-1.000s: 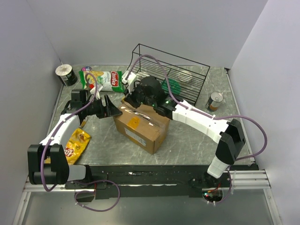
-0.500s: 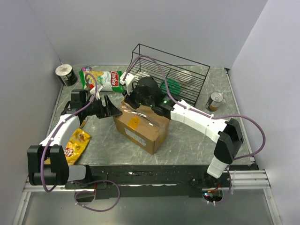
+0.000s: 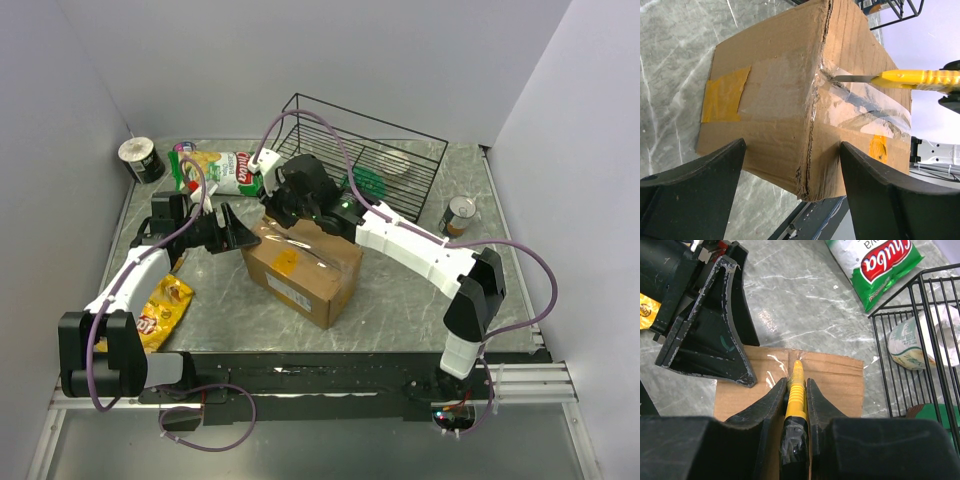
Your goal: Unpack the express box
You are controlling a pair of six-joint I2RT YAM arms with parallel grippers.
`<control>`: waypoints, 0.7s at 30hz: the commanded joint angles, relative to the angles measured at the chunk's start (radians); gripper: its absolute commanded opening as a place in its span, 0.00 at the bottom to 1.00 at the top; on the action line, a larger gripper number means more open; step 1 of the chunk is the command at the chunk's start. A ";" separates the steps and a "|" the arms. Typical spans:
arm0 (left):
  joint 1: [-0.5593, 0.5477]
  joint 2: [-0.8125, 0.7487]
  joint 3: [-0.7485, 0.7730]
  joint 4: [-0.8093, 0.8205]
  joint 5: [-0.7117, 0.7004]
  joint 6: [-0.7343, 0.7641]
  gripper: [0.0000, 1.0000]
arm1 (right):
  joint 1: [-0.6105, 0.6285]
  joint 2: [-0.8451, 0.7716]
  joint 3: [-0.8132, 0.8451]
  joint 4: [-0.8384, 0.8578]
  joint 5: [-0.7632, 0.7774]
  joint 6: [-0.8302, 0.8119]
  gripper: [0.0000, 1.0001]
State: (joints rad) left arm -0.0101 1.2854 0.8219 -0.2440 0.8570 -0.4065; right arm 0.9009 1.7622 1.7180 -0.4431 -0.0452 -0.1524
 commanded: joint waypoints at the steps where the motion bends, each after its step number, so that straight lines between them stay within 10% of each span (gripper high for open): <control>1: 0.001 -0.024 -0.012 0.028 -0.010 -0.018 0.81 | 0.007 -0.010 0.038 -0.034 0.028 0.020 0.00; 21: 0.001 -0.024 -0.024 0.049 -0.007 -0.028 0.81 | 0.013 0.020 0.074 0.012 -0.035 0.033 0.00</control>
State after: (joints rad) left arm -0.0097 1.2758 0.8062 -0.2207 0.8528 -0.4236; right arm 0.9039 1.7718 1.7374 -0.4431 -0.0505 -0.1261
